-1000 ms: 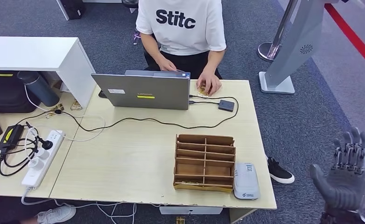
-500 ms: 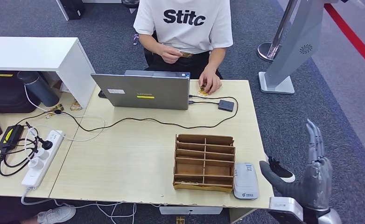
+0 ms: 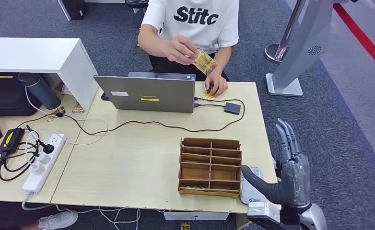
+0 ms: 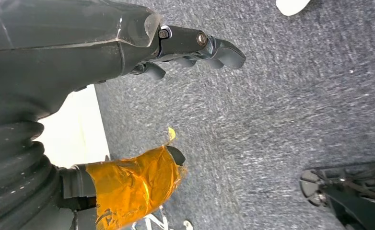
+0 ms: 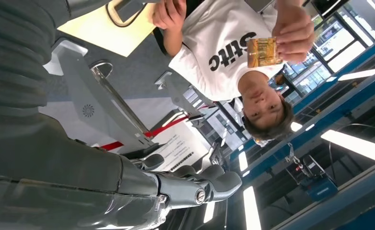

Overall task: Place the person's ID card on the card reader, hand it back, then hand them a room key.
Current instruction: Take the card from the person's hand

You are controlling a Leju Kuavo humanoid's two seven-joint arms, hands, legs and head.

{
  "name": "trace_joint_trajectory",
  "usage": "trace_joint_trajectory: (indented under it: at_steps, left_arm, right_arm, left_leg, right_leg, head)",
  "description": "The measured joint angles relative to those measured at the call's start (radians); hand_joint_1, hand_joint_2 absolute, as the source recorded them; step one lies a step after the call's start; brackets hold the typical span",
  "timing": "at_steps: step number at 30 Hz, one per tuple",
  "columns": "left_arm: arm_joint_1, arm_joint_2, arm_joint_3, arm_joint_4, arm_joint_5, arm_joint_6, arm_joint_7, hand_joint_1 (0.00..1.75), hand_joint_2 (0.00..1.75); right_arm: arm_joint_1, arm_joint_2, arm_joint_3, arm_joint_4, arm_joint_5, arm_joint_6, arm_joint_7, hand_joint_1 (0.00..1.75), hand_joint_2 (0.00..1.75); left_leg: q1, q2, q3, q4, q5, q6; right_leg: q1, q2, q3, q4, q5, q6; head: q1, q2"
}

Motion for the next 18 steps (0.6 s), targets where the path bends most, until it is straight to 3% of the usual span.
trace_joint_trajectory:
  at_steps: [3, 10, 13, 18]
  left_arm:
    - [-0.006, 0.004, -0.017, 0.0, -0.027, -0.013, 0.022, 0.0, 1.75]
    - [-0.038, 0.02, -0.079, 0.0, -0.097, -0.058, 0.05, 0.0, 1.75]
    - [-0.045, 0.025, -0.098, -0.001, -0.111, -0.068, 0.056, 0.0, 1.75]
    - [-0.05, 0.027, -0.118, -0.001, -0.116, -0.074, 0.059, 0.0, 1.75]
  right_arm:
    - [-0.107, -0.002, 0.036, 0.062, 0.044, 0.028, 0.07, 0.0, 1.75]
    - [-0.556, 0.023, 0.11, 0.437, 0.084, 0.16, 0.295, 0.0, 1.75]
    - [-0.714, 0.056, 0.112, 0.628, 0.046, 0.208, 0.336, 0.0, 1.75]
    - [-0.844, 0.102, 0.114, 0.845, 0.039, 0.208, 0.348, 0.0, 1.75]
  left_leg:
    - [0.0, 0.004, 0.0, 0.0, 0.001, 0.0]
    - [0.0, 0.005, -0.003, 0.0, 0.011, -0.001]
    - [0.0, 0.003, -0.004, 0.0, 0.014, -0.002]
    - [0.0, 0.001, -0.006, 0.0, 0.015, -0.002]
  right_leg:
    - [0.0, 0.003, -0.001, 0.0, 0.003, -0.001]
    - [0.0, 0.005, -0.005, 0.001, 0.012, -0.001]
    - [0.0, 0.003, -0.007, 0.001, 0.014, -0.001]
    - [0.0, 0.001, -0.007, 0.001, 0.014, -0.002]
  head:
    - [0.0, 0.0]
    - [0.0, 0.0]
    - [0.0, 0.0]
    - [0.0, 0.0]
